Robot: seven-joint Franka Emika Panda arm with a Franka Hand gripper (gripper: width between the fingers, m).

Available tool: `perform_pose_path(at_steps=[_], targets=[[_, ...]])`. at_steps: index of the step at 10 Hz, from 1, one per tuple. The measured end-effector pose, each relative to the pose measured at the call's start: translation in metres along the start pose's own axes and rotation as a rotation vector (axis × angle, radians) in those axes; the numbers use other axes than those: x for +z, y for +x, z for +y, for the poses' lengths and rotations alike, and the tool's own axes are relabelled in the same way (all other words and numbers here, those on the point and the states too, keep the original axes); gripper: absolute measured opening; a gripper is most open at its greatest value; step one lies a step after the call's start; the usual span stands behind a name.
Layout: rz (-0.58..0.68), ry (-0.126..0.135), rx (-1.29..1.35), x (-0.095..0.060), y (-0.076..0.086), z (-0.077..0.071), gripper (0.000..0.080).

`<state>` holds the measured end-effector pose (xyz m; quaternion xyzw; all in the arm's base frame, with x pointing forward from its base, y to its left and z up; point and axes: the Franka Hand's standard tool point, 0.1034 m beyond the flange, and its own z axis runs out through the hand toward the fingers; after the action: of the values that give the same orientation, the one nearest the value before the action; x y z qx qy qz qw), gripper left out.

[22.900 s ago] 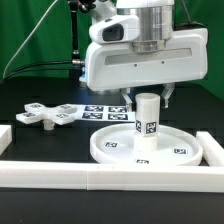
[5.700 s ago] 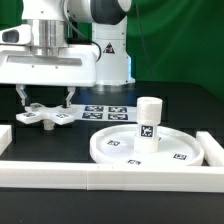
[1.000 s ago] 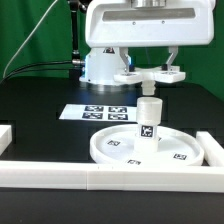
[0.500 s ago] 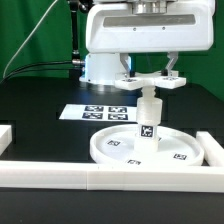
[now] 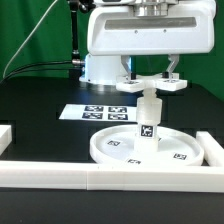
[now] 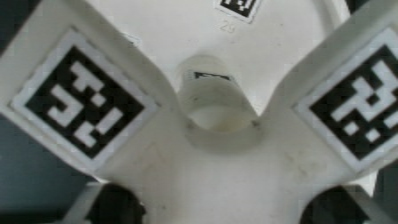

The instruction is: Assemble round table

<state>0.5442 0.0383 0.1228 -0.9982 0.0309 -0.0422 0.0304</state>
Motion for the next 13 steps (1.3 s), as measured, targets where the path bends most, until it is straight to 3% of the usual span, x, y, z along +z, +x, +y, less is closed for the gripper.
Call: perform_pose_path(at_steps=[6, 8, 13], targets=[[-0.013, -0.004, 0.025, 0.008, -0.015, 0.0, 0.0439], [-0.011, -0.007, 0.024, 0.015, -0.016, 0.001, 0.0439], [0.017, -0.009, -0.006, 0.015, -0.01, 0.002, 0.0439]])
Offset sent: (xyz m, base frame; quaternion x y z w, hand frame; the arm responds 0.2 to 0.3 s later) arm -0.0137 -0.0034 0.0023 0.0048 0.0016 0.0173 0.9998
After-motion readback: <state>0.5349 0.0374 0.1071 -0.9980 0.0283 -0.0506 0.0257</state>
